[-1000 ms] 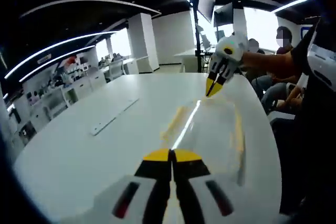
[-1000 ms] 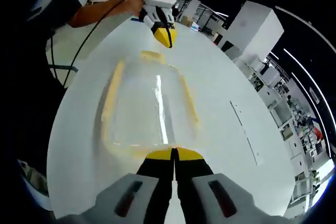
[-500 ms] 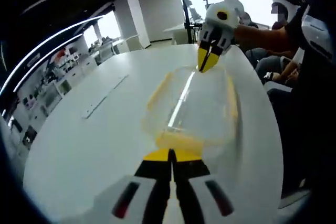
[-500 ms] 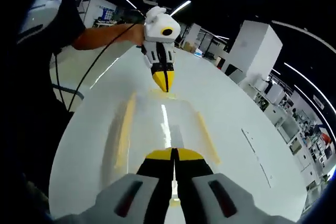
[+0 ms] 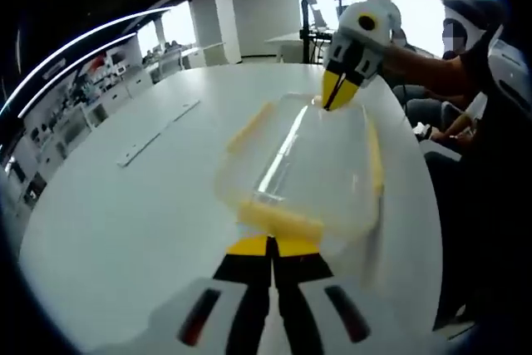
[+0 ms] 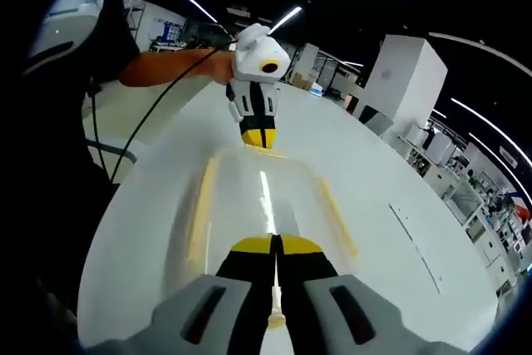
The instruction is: Snap each plastic latch of the storage box into its locked position after aligning the lid with the box until every specified latch is closed and the lid sits flush.
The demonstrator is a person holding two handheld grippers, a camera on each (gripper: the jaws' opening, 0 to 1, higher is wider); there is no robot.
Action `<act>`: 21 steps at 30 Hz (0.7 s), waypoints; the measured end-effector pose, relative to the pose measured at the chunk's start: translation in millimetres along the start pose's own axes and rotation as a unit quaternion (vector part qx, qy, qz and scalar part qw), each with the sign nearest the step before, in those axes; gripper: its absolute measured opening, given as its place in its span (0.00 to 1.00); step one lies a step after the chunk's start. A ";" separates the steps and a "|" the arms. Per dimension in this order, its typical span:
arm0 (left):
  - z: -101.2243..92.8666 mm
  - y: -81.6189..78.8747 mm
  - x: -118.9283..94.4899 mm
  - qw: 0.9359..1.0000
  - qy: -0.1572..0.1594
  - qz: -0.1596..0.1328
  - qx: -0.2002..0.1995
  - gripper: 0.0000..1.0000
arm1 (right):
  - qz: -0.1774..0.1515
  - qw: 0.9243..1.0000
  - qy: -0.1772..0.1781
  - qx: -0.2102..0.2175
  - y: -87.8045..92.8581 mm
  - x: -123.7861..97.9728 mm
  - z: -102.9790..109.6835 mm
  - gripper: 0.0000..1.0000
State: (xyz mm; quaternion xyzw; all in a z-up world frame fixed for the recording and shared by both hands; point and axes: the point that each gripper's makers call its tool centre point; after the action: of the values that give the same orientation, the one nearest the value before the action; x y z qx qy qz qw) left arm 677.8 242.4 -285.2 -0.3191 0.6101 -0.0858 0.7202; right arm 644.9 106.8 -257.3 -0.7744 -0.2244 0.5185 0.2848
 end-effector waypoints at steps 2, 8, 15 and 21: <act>0.1 0.4 0.0 1.000 0.002 -0.003 -0.003 0.00 | -0.008 1.000 0.001 0.003 0.5 0.1 -1.2 0.00; -1.7 -0.7 2.1 0.999 0.020 -0.020 -0.025 0.00 | -0.030 0.999 -0.012 0.035 0.6 0.8 -2.1 0.00; -2.1 -2.0 3.6 0.999 0.027 0.001 -0.038 0.00 | -0.029 0.998 -0.026 0.044 -1.1 2.3 1.8 0.00; -0.8 -1.8 3.9 0.998 0.035 -0.005 -0.061 0.00 | -0.025 0.998 -0.030 0.048 -1.3 4.4 2.4 0.00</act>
State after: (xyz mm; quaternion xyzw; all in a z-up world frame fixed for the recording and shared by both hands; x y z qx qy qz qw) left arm 678.5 238.8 -287.5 -0.3618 0.6377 -0.0632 0.6771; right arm 644.2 111.1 -260.2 -0.7382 -0.2264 0.5444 0.3278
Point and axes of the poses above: the point that each gripper's makers call its tool centre point, and the gripper's own axes: x roughly forward along the fingers, z roughly to its left, y roughly out of its underside, and after that the axes turned 15 degrees about z, right-handed
